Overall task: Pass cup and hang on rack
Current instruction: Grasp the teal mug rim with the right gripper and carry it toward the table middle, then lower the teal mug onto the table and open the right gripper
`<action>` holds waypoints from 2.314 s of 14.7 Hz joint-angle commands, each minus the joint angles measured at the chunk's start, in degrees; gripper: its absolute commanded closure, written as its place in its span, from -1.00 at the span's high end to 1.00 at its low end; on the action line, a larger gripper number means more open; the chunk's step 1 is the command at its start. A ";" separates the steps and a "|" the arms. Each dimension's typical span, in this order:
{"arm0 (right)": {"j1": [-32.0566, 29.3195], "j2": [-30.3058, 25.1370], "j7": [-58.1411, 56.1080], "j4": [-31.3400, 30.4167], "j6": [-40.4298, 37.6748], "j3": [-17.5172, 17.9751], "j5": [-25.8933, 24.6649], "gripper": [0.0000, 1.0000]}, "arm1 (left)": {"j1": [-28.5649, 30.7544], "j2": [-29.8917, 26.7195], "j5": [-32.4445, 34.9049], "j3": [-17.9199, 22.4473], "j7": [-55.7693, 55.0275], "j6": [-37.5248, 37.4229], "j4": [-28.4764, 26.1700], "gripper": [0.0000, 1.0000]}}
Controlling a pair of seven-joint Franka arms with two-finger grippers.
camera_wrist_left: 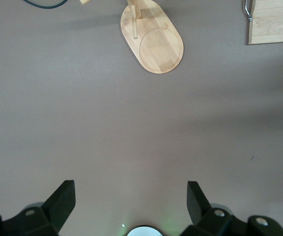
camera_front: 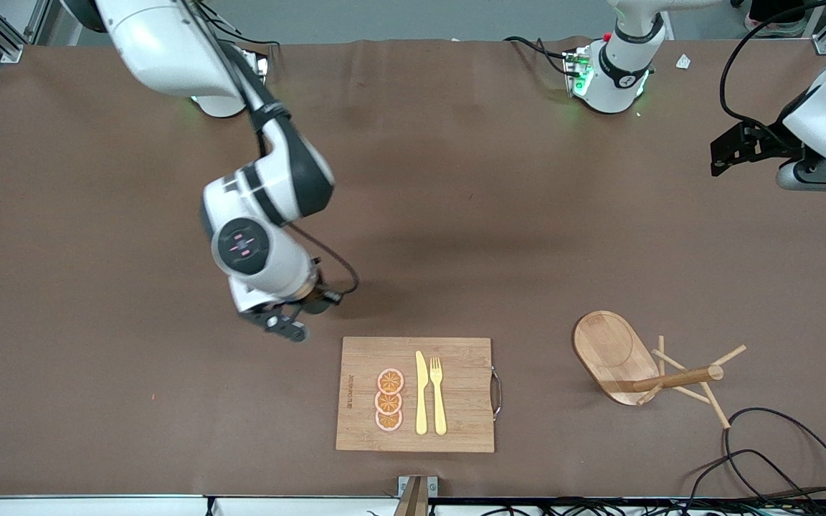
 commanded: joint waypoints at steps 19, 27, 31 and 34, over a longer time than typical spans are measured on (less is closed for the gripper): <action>14.59 14.62 14.79 9.42 14.94 -0.74 3.35 -0.44 | -0.12 0.52 0.46 -0.78 -0.10 -0.62 1.24 1.00; 13.10 11.03 14.88 9.86 11.89 -1.26 3.17 1.00 | -0.03 0.52 0.46 -0.69 0.16 -0.62 1.24 1.00; 4.60 5.85 11.56 11.71 8.36 -1.00 3.08 1.00 | 0.15 0.52 0.46 -0.78 0.69 -0.62 1.24 1.00; -2.00 2.50 -0.37 11.71 5.56 -1.08 3.26 1.00 | 0.15 0.43 0.46 -0.69 0.77 -0.62 1.24 1.00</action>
